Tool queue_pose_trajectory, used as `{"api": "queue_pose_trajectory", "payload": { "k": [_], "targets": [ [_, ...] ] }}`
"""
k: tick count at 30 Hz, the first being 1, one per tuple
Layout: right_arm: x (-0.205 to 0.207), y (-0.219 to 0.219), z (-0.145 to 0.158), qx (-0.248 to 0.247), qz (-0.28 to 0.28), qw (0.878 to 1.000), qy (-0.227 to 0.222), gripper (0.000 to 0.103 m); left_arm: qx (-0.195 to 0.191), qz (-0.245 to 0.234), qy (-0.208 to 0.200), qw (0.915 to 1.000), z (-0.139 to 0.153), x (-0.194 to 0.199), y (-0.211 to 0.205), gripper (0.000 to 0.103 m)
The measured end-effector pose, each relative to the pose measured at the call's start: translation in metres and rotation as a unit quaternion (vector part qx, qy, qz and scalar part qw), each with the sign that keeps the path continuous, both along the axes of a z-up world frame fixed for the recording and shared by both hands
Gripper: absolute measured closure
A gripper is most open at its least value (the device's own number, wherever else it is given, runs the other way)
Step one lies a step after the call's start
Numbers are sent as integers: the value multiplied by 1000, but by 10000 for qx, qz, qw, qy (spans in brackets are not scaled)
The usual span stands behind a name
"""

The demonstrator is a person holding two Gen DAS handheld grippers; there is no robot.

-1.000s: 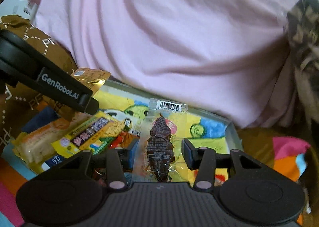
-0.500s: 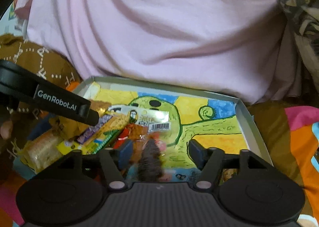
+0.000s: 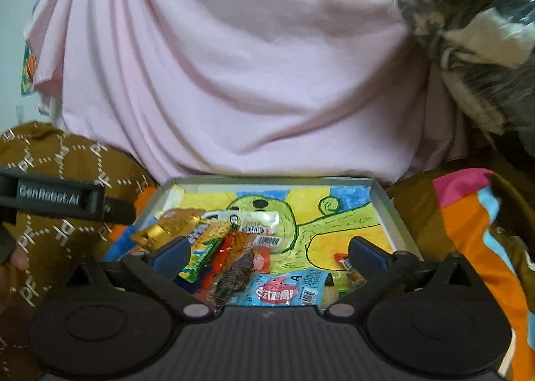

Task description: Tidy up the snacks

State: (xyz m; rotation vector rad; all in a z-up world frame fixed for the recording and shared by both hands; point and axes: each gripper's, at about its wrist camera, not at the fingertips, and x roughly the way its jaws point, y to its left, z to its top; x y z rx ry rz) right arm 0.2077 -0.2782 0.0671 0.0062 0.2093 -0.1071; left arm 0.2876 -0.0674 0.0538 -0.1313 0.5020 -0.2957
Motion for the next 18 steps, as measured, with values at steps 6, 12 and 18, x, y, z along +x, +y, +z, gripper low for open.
{"api": "queue_pose_trajectory", "payload": {
  "k": [6,12,18],
  "targets": [
    [-41,8,4,51,-43,9998,-196,0,79,97,-164,9998,5,-41,15,1],
    [-89,12,-6,314,-112,9991,-255,0,159,177,-325,9992,2,-90,30,1],
    [-131,17,-19,395,-280,9986,-190,0,358,239,-379,9984,-13,-134,38,1]
  ]
}}
